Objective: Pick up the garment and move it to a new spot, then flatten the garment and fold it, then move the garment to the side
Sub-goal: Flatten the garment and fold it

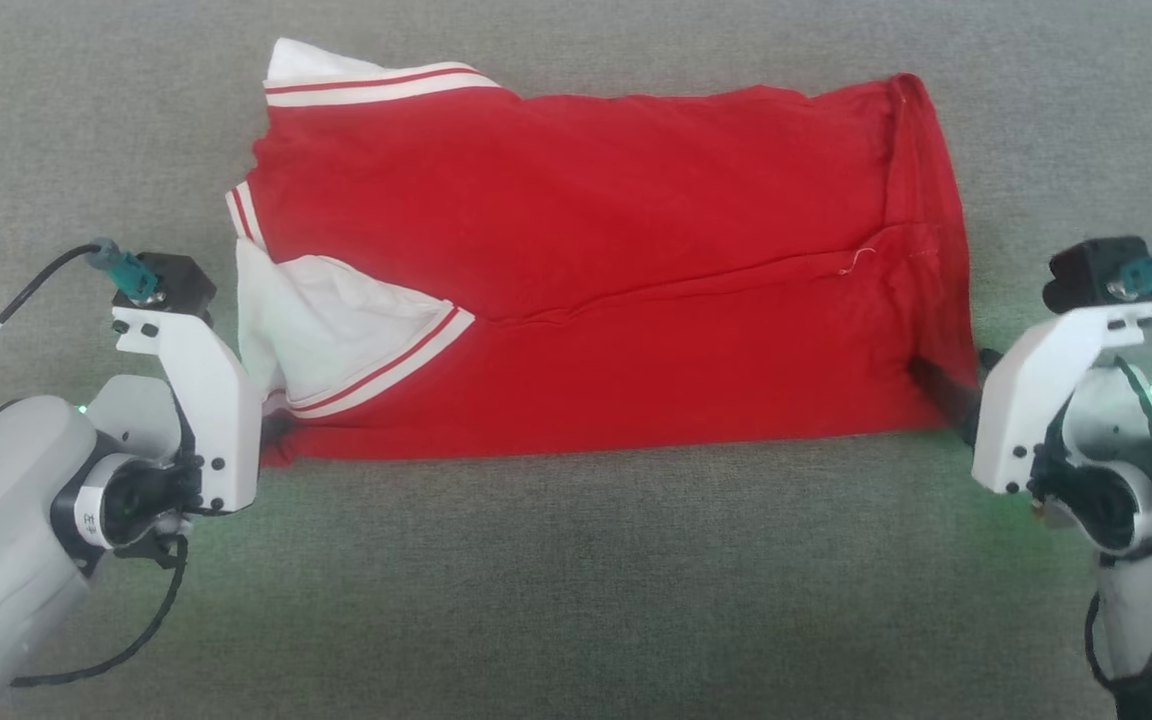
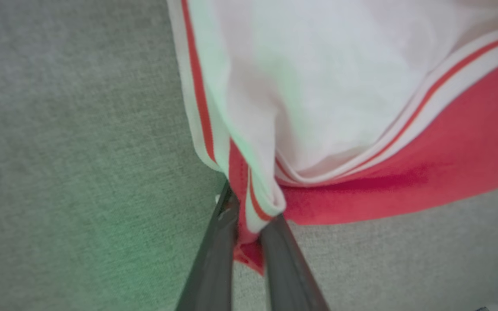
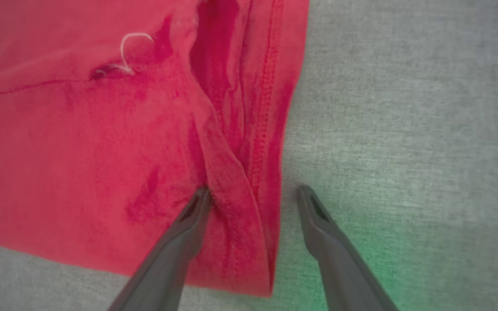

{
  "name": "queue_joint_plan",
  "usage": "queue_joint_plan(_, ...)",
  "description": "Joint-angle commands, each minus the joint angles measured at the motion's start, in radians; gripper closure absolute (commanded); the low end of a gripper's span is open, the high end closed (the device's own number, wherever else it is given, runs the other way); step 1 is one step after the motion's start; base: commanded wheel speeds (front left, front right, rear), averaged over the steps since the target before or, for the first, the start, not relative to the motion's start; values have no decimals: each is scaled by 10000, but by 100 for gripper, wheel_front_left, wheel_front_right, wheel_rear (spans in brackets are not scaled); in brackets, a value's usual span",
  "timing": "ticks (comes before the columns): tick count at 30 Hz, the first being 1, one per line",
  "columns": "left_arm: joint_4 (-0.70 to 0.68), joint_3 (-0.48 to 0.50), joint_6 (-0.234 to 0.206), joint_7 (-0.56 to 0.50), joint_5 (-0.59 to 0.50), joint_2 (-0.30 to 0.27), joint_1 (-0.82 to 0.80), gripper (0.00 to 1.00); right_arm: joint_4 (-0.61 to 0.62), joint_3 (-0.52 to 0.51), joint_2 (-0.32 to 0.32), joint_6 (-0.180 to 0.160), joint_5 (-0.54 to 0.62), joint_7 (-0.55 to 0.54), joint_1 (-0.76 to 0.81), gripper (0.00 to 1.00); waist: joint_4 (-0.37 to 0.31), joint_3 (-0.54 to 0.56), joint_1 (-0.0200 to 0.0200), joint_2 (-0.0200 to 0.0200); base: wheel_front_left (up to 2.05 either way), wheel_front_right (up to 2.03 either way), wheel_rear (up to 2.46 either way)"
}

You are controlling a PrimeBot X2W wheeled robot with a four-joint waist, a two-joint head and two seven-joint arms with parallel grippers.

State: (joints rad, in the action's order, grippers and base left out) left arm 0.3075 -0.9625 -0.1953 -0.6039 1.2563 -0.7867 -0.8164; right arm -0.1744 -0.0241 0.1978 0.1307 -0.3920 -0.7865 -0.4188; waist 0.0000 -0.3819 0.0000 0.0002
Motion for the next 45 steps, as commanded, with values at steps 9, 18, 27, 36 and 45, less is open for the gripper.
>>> queue_joint_plan(9,473,-285,262,117,-41,587,166,100,-860,463,9,-3,322,-1384,-135,100,254,-41,0,-2,0,0,0)
queue_joint_plan(18,-181,-83,65,-243,266,166,141,100,283,169,543,-3,-165,-2296,-158,100,396,209,0,-2,0,0,0)
queue_joint_plan(27,-2314,-13,-1075,-550,202,-911,643,100,2066,-376,1162,-7,-661,-3311,735,100,585,564,0,-2,0,0,0)
queue_joint_plan(36,-4543,-118,-2434,-601,368,-1926,1686,100,3953,-1246,1201,-9,-834,-4438,2370,100,672,714,0,-2,0,0,0)
queue_joint_plan(45,-4998,-426,-2746,-409,586,-1820,2536,100,4279,-1583,816,-9,-770,-4540,3433,100,619,648,0,-2,0,0,0)
